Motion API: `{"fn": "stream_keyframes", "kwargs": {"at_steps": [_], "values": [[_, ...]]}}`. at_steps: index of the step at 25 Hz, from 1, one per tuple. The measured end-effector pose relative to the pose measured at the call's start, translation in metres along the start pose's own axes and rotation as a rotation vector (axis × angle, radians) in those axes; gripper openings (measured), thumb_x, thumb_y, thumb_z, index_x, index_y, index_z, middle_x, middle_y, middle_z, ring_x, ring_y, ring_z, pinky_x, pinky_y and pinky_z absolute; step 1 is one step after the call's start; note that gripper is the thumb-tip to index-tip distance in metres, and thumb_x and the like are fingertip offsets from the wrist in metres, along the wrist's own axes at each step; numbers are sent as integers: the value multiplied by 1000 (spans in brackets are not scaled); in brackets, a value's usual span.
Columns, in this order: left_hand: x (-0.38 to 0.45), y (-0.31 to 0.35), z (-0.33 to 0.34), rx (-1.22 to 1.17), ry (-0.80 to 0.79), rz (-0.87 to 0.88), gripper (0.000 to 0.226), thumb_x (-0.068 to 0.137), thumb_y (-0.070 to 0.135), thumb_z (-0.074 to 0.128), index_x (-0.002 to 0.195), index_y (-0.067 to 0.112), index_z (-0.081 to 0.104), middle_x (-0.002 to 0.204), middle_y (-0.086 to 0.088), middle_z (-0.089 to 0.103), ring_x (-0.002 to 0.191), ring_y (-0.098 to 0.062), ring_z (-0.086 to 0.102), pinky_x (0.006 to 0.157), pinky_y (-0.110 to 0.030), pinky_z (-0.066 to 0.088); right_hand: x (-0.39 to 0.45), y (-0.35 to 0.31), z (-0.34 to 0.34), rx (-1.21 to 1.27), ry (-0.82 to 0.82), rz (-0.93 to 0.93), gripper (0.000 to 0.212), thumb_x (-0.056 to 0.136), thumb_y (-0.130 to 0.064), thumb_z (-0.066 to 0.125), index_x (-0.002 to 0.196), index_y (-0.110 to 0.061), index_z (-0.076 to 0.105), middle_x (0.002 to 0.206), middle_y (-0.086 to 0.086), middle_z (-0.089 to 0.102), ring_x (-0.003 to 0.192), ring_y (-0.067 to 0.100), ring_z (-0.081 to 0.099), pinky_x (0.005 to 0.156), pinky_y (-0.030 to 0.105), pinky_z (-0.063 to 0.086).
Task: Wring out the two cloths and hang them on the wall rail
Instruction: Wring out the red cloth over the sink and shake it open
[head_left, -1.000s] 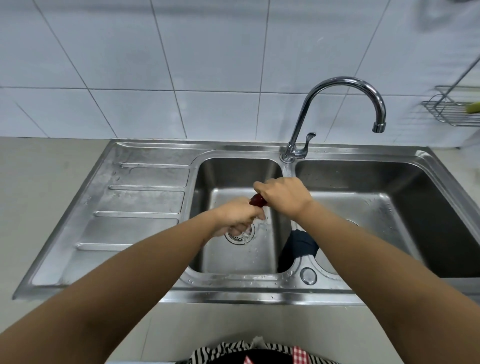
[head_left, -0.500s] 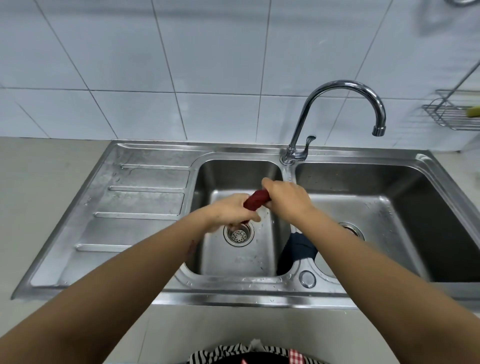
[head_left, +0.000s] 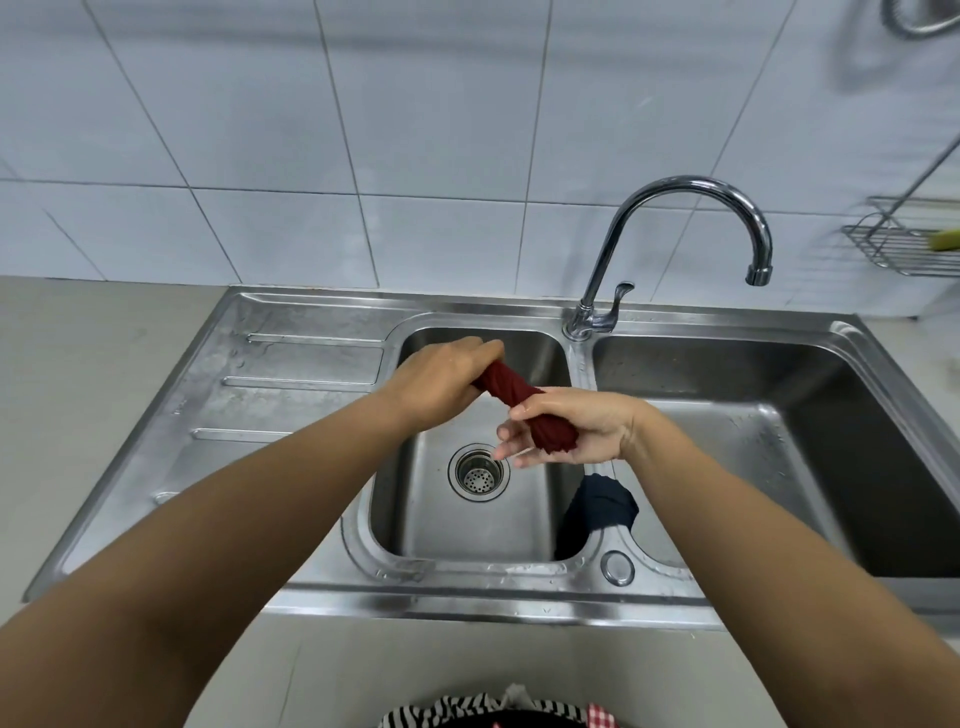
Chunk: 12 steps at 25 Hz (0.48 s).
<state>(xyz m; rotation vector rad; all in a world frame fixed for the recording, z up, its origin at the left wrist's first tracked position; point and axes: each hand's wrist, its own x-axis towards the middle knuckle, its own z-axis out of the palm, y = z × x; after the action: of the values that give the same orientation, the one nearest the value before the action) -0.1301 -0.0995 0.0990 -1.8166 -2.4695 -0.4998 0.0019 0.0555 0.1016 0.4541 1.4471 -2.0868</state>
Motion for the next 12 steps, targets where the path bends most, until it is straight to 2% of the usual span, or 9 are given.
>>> {"fn": "stream_keyframes", "kwargs": {"at_steps": [1, 3, 5, 6, 8, 10, 12], "values": [[1, 0, -3, 12, 25, 13, 18, 85, 18, 56, 102, 12, 53, 94, -6, 62, 85, -31, 63, 66, -43, 51, 1, 2, 5, 67, -20, 23, 10, 84, -10, 58, 88, -13, 49, 78, 7, 62, 68, 19, 68, 55, 26, 56], [3, 0, -11, 96, 53, 32, 20, 88, 25, 60, 100, 10, 54, 95, -7, 64, 86, -33, 63, 63, -40, 49, 2, 2, 16, 63, -71, 96, 12, 90, -8, 53, 83, -14, 47, 66, 3, 54, 43, 9, 53, 33, 16, 41], [4, 0, -20, 212, 35, 53, 27, 94, 38, 53, 100, 11, 53, 94, -7, 66, 83, -35, 64, 59, -36, 43, 2, -1, 24, -118, -76, 179, 17, 94, -14, 53, 79, -15, 44, 58, -2, 44, 34, 2, 35, 28, 12, 24], [5, 0, -25, 301, -10, 49, 30, 96, 41, 48, 102, 12, 52, 95, -7, 67, 83, -36, 65, 58, -35, 40, 3, -5, 28, -274, -18, 200, 22, 94, -20, 56, 77, -16, 42, 57, -3, 41, 34, 2, 30, 29, 12, 20], [10, 1, -34, 492, -158, -3, 26, 95, 37, 48, 106, 14, 53, 100, -6, 68, 88, -36, 65, 60, -33, 37, 10, -9, 30, -660, 226, 166, 28, 90, -29, 59, 72, -18, 40, 57, -3, 43, 40, 10, 32, 36, 17, 23], [13, 6, -35, 552, -273, -87, 22, 91, 30, 51, 106, 16, 57, 101, -6, 70, 92, -35, 65, 64, -32, 41, 17, -13, 29, -1096, 511, 76, 22, 87, -32, 56, 75, -17, 45, 64, 0, 51, 53, 21, 47, 48, 24, 34], [11, 15, -26, 480, -342, -181, 19, 86, 25, 51, 100, 17, 62, 100, -6, 70, 92, -33, 66, 68, -34, 46, 20, -11, 25, -1506, 693, 62, 21, 89, -38, 54, 94, -18, 55, 82, 3, 61, 76, 28, 61, 63, 29, 41]]}}
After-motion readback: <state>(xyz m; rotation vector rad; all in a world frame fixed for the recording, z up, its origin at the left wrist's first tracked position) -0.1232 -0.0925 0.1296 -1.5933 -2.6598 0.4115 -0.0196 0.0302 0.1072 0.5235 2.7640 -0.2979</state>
